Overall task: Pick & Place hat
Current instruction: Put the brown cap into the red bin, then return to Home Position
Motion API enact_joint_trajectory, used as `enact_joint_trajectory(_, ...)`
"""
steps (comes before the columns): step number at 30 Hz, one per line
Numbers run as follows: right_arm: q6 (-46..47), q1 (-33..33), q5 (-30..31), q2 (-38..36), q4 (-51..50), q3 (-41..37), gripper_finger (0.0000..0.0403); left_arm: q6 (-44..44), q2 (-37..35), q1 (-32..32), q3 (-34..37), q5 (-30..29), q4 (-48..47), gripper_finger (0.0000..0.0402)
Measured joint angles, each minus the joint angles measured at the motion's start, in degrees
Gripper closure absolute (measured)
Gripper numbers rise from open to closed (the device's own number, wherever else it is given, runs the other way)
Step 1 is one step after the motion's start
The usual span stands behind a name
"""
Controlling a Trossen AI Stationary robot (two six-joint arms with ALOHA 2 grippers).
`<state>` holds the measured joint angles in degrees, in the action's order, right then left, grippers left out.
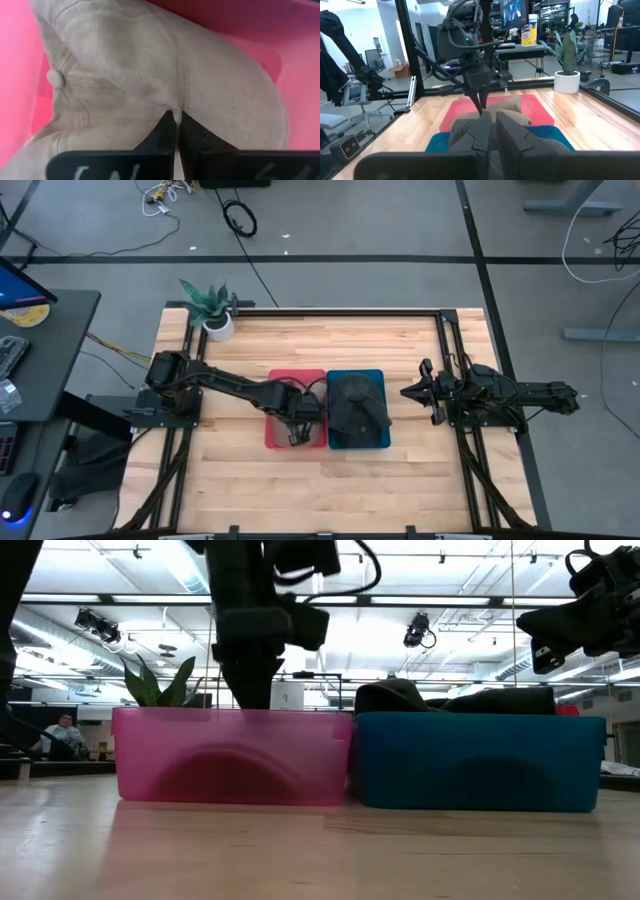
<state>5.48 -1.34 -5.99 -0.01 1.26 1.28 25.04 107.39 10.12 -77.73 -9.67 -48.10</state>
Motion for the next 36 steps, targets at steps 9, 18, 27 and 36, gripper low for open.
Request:
enact_joint_trajectory(9, 0.01, 0.0, -0.01, 0.0, 0.0, 0.0, 0.0372, -3.68, -0.1, -2.41, 2.03, 2.79, 1.22, 0.0391)
enact_joint_trajectory(18, 0.01, 0.0, 0.0, 0.0, 0.0, 0.0, 0.0372, -6.23, 0.0, -4.24, 2.09, 4.69, 1.27, 0.0381)
enact_joint_trajectory(27, 0.0, -0.01, 0.0, 0.0, -0.01, 0.0, 0.0372, -7.68, -1.39, -4.56, 2.27, 3.96, 1.16, 0.0301)
enact_joint_trajectory(36, 0.01, -0.02, 0.01, 0.0, -0.01, 0.0, 0.0372, -9.46, -7.09, -4.71, 2.42, 2.66, 0.2, 0.0238)
